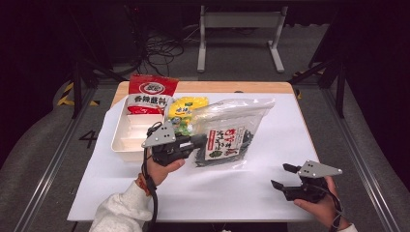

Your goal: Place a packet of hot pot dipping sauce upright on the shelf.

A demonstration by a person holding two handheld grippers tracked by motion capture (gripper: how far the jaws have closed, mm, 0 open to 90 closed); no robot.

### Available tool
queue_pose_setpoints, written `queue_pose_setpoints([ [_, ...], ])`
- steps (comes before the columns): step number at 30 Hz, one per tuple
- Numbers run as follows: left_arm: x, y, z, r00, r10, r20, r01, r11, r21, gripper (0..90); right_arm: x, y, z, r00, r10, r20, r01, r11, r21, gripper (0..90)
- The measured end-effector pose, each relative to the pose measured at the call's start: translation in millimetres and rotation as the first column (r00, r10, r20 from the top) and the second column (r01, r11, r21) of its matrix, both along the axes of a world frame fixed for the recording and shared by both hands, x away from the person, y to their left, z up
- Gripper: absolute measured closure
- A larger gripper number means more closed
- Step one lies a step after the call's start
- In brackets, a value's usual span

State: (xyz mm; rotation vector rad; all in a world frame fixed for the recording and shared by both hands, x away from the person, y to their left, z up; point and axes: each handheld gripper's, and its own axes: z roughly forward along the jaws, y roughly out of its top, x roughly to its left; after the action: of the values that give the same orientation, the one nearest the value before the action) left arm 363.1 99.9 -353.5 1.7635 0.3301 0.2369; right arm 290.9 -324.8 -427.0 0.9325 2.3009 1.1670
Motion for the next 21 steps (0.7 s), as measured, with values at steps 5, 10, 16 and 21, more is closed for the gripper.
queue_pose_setpoints([
  [5,0.1,7.8,2.1,0.9999,0.009,0.010,-0.009,0.9999,-0.008,80.9,1.6,4.2,-0.3,1.0000,-0.001,0.008,0.001,1.000,-0.023,23.3],
  [10,0.3,13.9,4.4,0.9996,0.023,0.019,-0.023,0.9996,-0.015,80.8,2.7,6.3,-1.4,1.0000,0.005,0.005,-0.005,1.000,-0.024,23.3],
  [16,1.3,20.2,8.5,0.9991,0.030,0.029,-0.029,0.9991,-0.031,80.8,1.6,5.7,-1.4,1.0000,-0.003,0.005,0.003,1.000,-0.022,23.0],
  [21,1.0,24.7,9.4,0.9987,0.040,0.032,-0.039,0.9987,-0.032,80.8,2.4,5.9,-1.7,1.0000,-0.008,0.003,0.008,1.000,-0.020,22.8],
])
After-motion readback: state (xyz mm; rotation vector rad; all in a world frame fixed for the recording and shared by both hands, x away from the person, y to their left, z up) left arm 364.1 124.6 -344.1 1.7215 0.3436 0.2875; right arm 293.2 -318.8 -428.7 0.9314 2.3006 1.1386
